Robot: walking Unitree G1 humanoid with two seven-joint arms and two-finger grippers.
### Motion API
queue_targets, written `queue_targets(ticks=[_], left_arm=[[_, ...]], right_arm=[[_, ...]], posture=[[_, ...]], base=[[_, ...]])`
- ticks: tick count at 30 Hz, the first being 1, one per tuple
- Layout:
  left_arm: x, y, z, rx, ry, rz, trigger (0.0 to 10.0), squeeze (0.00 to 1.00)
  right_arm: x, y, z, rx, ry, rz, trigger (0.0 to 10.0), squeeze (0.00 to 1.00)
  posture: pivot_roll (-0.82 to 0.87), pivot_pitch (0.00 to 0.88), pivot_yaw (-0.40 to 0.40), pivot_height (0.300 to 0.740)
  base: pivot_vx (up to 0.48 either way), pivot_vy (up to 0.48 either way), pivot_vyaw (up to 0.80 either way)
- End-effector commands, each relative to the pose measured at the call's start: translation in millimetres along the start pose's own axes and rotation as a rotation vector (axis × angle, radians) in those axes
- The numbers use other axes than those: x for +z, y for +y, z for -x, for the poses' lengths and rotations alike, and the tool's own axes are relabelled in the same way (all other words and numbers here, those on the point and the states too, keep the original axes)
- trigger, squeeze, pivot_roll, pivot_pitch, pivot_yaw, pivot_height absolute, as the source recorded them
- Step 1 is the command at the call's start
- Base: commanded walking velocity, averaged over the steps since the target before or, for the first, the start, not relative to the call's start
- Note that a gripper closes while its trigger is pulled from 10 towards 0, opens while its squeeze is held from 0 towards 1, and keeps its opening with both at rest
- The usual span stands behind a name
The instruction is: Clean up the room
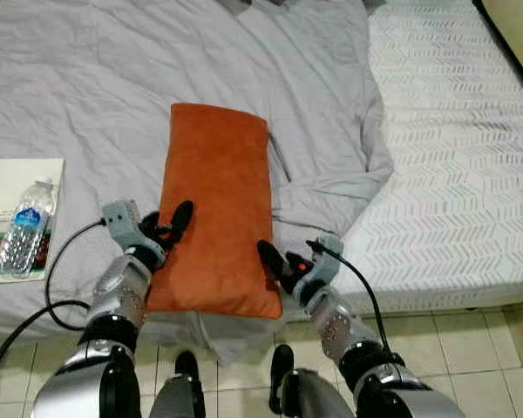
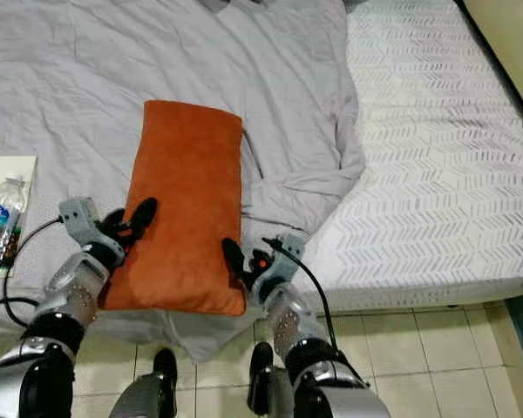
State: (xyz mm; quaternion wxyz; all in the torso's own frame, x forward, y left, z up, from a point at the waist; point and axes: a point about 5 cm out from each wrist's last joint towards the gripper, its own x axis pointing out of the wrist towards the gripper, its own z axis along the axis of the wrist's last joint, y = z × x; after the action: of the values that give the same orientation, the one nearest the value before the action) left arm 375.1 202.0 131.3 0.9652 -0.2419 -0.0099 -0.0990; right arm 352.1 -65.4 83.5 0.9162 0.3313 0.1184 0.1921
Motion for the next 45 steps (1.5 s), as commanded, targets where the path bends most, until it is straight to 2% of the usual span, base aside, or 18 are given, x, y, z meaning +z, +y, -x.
queue_targets(ticks=[1,3,5,9,11,12,14,17,18,19,20,21,22,24,28,33,40,45], left_arm=[[-26.4,4.6,8.6,0.047,0.087,0.086,10.0,0.0],[-32.1,4.8,10.0,0.058,0.097,0.155,10.0,0.0],[-49.1,6.7,16.3,0.105,0.157,0.218,10.0,0.0],[-57.9,6.4,19.9,0.113,0.192,0.212,10.0,0.0],[-67.2,6.0,24.3,0.119,0.226,0.206,10.0,0.0],[-67.2,6.0,24.3,0.119,0.226,0.206,10.0,0.0],[-68.9,7.7,26.2,0.118,0.246,0.175,10.0,0.0],[-70.9,8.6,27.9,0.12,0.263,0.157,10.0,0.0],[-73.1,9.3,29.3,0.123,0.281,0.146,10.0,0.0],[-76.0,10.1,31.0,0.131,0.303,0.137,10.0,0.0],[-77.8,10.5,32.0,0.137,0.318,0.132,10.0,0.0],[-79.5,11.1,33.0,0.147,0.329,0.131,9.2,0.0],[-80.9,11.6,34.0,0.152,0.334,0.137,0.0,0.0],[-82.5,12.6,35.3,0.161,0.341,0.132,0.0,0.0],[-82.5,12.5,35.2,0.166,0.342,0.126,0.0,0.0],[-79.8,14.9,35.2,0.178,0.339,0.077,0.0,0.0],[-82.0,18.4,39.3,0.19,0.341,0.041,0.0,0.0],[-77.1,11.8,33.6,0.139,0.319,-0.031,0.0,0.0]], right_arm=[[-44.5,15.2,3.8,0.012,0.109,-0.131,10.0,0.0],[-47.1,18.3,3.0,0.018,0.115,-0.177,10.0,0.0],[-50.6,27.6,-0.2,0.044,0.128,-0.259,10.0,0.0],[-51.4,32.3,-2.0,0.054,0.132,-0.29,10.0,0.0],[-50.8,41.7,-6.5,0.061,0.122,-0.401,10.0,0.0],[-50.8,41.7,-6.5,0.061,0.122,-0.401,10.0,0.0],[-54.3,57.1,-11.3,0.081,0.126,-0.484,10.0,0.0],[-61.7,66.2,-11.6,0.097,0.156,-0.481,10.0,0.0],[-66.8,70.3,-10.8,0.112,0.183,-0.44,10.0,0.0],[-71.8,73.6,-9.8,0.124,0.211,-0.372,8.8,0.0],[-74.7,75.3,-9.1,0.133,0.228,-0.326,8.8,0.0],[-77.6,76.9,-8.4,0.142,0.247,-0.278,3.4,0.0],[-80.3,78.4,-7.5,0.153,0.262,-0.241,0.0,0.0],[-84.0,78.6,-5.9,0.164,0.285,-0.184,0.0,0.0],[-85.6,76.8,-4.6,0.171,0.301,-0.143,0.0,0.0],[-90.8,71.5,0.2,0.184,0.324,-0.09,0.0,0.0],[-98.2,69.6,4.3,0.163,0.332,-0.107,0.0,0.0],[-94.6,70.7,1.8,0.145,0.311,-0.137,0.0,0.0]], posture=[[0.06,0.481,-0.107,0.74],[0.06,0.48,-0.108,0.74],[0.06,0.478,-0.107,0.74],[0.06,0.478,-0.106,0.74],[0.06,0.475,-0.106,0.74],[0.06,0.475,-0.106,0.74],[0.07,0.475,-0.103,0.74],[0.07,0.476,-0.103,0.74],[0.08,0.476,-0.104,0.74],[0.08,0.476,-0.105,0.74],[0.08,0.475,-0.106,0.74],[0.07,0.475,-0.108,0.74],[0.07,0.475,-0.108,0.74],[0.07,0.474,-0.111,0.74],[0.07,0.473,-0.113,0.74],[0.07,0.469,-0.114,0.74],[0.07,0.468,-0.114,0.74],[0.08,0.451,-0.114,0.74]], base=[[0.0,0.0,0.0],[0.0,0.0,0.0],[0.0,0.0,0.0],[0.0,0.0,0.0],[0.0,0.0,0.0],[0.0,0.0,0.0],[0.0,0.0,0.0],[0.0,0.0,0.0],[0.0,0.0,0.0],[0.0,0.0,0.0],[0.0,0.0,0.0],[0.0,0.0,0.0],[0.0,0.0,0.0],[0.0,0.0,0.0],[0.0,0.0,0.0],[0.0,0.0,0.0],[0.0,0.0,0.0],[0.0,0.0,0.0]])
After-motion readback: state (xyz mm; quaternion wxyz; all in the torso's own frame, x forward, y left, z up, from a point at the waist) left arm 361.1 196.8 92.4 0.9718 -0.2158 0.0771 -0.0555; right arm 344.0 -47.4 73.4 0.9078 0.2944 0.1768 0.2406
